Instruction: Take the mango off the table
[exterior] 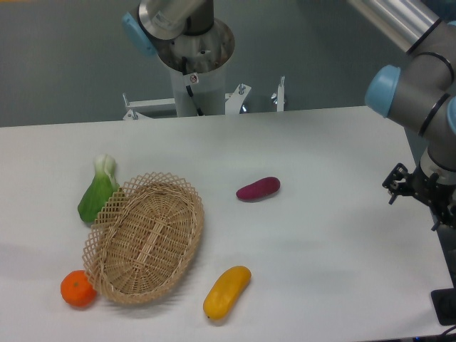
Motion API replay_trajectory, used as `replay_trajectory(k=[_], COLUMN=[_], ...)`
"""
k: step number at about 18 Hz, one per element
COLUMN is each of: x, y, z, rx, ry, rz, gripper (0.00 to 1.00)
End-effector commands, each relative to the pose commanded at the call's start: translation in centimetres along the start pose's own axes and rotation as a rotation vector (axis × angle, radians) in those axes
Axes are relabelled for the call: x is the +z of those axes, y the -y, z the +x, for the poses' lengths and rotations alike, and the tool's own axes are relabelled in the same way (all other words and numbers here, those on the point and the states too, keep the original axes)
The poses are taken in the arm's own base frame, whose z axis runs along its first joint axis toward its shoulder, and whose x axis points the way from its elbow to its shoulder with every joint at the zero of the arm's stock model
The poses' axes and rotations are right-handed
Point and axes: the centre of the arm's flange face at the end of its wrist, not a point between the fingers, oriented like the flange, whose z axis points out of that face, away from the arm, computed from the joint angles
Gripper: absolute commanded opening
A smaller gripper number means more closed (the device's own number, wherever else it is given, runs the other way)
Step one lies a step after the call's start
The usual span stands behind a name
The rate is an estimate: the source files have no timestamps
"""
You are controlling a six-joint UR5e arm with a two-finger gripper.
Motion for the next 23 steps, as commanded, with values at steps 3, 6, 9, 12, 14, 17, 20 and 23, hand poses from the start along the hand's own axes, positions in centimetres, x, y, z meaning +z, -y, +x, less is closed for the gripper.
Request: replay_trajectory(k=[3, 6, 9, 12, 14, 17, 20, 23], x=[0.1, 0.1, 0.1, 0.2, 0.1, 0.5, 2.2, 3.6], y=[0.1, 0.2, 0.8, 1.4, 1.7, 4.2, 7.5, 11.0], z=[0.1, 0.1, 0.2, 0.5, 0.6, 1.6, 3.2, 5.2], rx=[0.006, -0.006, -0.07, -0.103, -0.098, -0.077, -0.078, -0.092], ry=[-0.002, -0.002, 0.004, 0.01, 0.008, -0.005, -0.022, -0.047], rz=[-0.001, 0.0, 0.003, 0.004, 0.005, 0.012, 0.033, 0.054], gripper=[1.0, 1.0, 1.0, 1.0, 1.0, 1.0, 1.0, 1.0])
